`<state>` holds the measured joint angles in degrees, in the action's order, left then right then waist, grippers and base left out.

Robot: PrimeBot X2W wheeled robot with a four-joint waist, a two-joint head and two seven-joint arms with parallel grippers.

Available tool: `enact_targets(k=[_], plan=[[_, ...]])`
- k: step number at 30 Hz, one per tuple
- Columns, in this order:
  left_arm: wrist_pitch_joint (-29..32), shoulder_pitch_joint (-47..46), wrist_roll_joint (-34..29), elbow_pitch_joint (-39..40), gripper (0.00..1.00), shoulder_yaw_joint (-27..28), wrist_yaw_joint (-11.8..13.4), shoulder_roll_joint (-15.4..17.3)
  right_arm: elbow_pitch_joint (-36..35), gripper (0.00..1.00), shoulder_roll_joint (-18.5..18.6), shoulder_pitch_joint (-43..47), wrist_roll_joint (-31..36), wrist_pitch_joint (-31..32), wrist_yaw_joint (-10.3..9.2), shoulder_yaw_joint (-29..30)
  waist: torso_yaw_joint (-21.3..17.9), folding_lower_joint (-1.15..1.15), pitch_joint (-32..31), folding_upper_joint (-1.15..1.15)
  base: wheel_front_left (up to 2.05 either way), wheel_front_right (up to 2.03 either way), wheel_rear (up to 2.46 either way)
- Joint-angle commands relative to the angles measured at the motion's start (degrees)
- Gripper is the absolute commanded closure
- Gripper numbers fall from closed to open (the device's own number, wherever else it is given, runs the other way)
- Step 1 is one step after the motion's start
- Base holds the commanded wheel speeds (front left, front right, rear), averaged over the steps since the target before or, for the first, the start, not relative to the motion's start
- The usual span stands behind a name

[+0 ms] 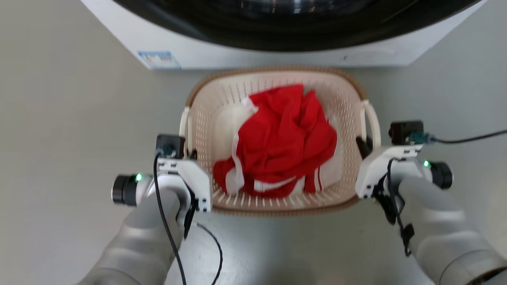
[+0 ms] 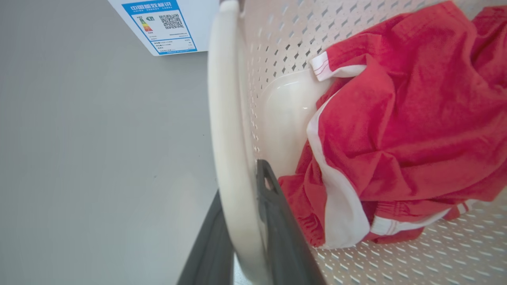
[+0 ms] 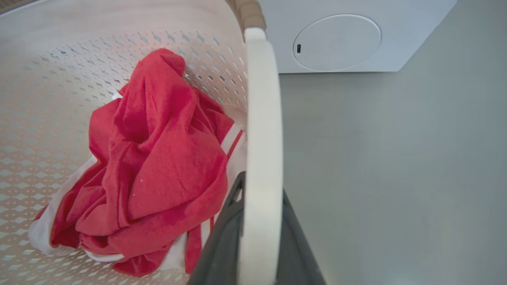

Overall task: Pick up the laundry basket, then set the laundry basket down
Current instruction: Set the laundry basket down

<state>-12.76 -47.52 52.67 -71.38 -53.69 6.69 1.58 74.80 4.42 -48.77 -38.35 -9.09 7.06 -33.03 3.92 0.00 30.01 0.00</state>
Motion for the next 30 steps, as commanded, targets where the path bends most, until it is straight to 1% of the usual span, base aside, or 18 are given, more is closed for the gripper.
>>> enact_targets(k=[1, 6, 7, 18, 24, 30], plan=[[-0.83, -2.42, -0.85, 0.62, 1.00, 0.44, 0.69, 1.30, -0.85, 1.00, -0.71, -1.49, 2.82, -1.32, 0.43, 1.12, 1.36, 0.00, 6.58, 0.00, 0.00, 0.00, 0.00], [-1.23, -5.09, -0.54, 1.53, 1.00, -0.19, 1.18, 1.30, -0.85, 1.00, -0.73, -3.78, 9.01, -1.64, 0.43, 6.77, 2.12, 0.00, 11.03, 0.00, 0.00, 0.00, 0.00], [-1.23, -5.09, -0.54, 1.53, 1.00, -0.19, 1.18, 1.30, -0.85, 1.00, -0.73, -3.78, 9.01, -1.64, 0.43, 6.77, 2.12, 0.00, 11.03, 0.00, 0.00, 0.00, 0.00], [-2.12, -10.12, -0.43, 1.83, 1.00, -0.51, 2.18, 1.30, -0.85, 1.00, -1.35, -7.19, 21.14, -2.69, 0.43, 17.58, 2.73, 0.00, 16.45, 0.00, 0.00, 0.00, 0.00], [-2.22, -12.42, -1.97, 2.68, 1.00, 0.16, 2.72, 1.30, -0.85, 1.00, -1.51, -8.89, 26.49, -3.18, 0.43, 22.41, 2.99, 0.00, 18.32, 0.00, 0.00, 0.00, 0.00], [-2.23, -12.72, -3.70, 3.59, 1.00, 0.89, 2.91, 1.30, -0.85, 1.00, -1.53, -9.46, 27.13, -3.52, 0.43, 22.79, 3.26, 0.00, 19.47, 0.00, 0.00, 0.00, 0.00]])
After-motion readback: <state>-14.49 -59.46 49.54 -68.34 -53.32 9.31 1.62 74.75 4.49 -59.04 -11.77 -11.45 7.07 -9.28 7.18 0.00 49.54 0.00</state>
